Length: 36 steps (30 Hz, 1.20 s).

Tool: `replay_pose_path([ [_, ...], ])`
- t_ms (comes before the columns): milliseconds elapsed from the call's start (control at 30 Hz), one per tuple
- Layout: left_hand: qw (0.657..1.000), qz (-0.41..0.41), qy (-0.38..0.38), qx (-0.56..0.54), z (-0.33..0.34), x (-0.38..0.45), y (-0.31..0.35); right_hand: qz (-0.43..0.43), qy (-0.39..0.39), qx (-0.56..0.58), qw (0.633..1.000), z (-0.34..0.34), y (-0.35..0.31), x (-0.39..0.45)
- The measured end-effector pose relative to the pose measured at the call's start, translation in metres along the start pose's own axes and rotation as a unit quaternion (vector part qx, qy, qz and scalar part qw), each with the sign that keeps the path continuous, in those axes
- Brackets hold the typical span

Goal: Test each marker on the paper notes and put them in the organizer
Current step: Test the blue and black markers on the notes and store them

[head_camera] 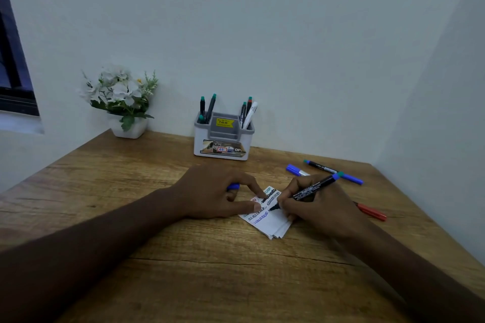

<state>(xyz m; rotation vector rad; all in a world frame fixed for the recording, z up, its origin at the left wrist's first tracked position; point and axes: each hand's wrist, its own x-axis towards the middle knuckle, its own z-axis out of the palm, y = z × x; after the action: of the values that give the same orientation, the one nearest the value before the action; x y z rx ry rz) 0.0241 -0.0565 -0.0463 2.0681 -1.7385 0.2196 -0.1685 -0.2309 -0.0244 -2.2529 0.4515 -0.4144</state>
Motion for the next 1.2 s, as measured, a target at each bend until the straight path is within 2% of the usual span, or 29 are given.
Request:
replay_pose_path([
  [100, 1.000, -0.003, -0.004, 0.006, 0.001, -0.003, 0.000, -0.009, 0.007, 0.010, 1.000, -0.001, 0.001, 0.001],
  [200, 0.999, -0.018, 0.024, 0.013, 0.002, -0.004, -0.001, -0.040, 0.056, 0.172, 0.983, -0.004, 0.003, 0.003],
  [333, 0.995, -0.047, 0.056, -0.060, 0.002, -0.001, 0.007, -0.037, 0.078, 0.333, 0.939, -0.003, 0.005, 0.006],
  [400, 0.993, -0.039, 0.039, -0.100, 0.002, -0.003, 0.007, -0.027, 0.069, 0.404, 0.912, -0.001, 0.004, 0.006],
  [467, 0.990, -0.028, -0.011, -0.136, 0.003, -0.005, 0.006, -0.029, 0.067, 0.441, 0.895, -0.003, 0.001, 0.006],
  [567, 0.991, -0.014, -0.040, -0.127, 0.001, -0.004, 0.005, -0.041, 0.076, 0.423, 0.902, -0.007, -0.002, 0.006],
  [767, 0.994, 0.012, 0.004, -0.113, -0.001, -0.001, 0.007, -0.055, 0.088, 0.336, 0.936, -0.003, 0.003, 0.007],
  [967, 0.995, 0.010, 0.012, -0.095, -0.001, 0.002, 0.010, -0.069, 0.068, 0.323, 0.941, -0.003, 0.002, 0.005],
  [1200, 0.997, 0.021, -0.015, -0.078, -0.004, 0.003, 0.013, -0.050, 0.068, 0.294, 0.952, 0.002, 0.003, 0.003],
])
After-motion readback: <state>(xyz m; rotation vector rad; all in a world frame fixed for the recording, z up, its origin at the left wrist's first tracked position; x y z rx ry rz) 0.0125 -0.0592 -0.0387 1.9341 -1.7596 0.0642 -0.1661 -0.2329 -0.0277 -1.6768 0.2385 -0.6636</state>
